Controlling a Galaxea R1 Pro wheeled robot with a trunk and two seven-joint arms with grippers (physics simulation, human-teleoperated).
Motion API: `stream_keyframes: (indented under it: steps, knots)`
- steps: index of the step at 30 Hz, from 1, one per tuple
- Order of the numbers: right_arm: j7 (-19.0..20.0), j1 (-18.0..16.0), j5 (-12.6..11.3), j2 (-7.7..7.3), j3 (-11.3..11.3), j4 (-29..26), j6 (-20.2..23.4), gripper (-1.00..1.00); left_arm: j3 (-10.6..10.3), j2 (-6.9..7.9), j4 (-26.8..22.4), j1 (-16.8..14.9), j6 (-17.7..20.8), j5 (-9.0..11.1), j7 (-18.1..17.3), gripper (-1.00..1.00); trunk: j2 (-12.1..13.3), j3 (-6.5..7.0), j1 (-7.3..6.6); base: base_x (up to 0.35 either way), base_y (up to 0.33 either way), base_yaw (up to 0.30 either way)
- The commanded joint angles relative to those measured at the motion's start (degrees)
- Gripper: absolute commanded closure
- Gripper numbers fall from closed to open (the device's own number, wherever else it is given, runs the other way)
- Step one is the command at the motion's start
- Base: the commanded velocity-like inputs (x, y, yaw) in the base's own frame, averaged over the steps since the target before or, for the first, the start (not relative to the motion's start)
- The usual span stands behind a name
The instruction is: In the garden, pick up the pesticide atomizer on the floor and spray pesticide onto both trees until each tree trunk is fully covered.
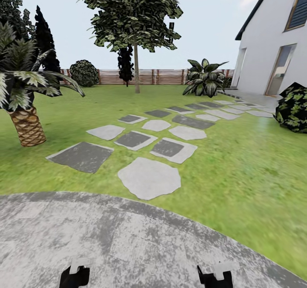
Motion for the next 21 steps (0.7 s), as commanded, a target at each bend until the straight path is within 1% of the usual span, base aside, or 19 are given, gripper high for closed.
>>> stream_keyframes:
  steps: [1, 21]
  knots:
    - [-0.1, 0.0, 0.4, -0.03, 0.1, 0.0, -0.1, -1.0, 0.1, -0.02, 0.0, 0.0, -0.2, 0.1, 0.0, 1.0, 0.0, -0.05, 0.02, 0.331, 0.136, 0.0]
    - [-0.1, 0.0, 0.4, -0.03, 0.1, -0.1, -0.1, -1.0, 0.1, 0.05, 0.0, 0.0, -0.2, 0.1, 0.0, 1.0, 0.0, -0.05, 0.02, 0.331, 0.126, 0.0]
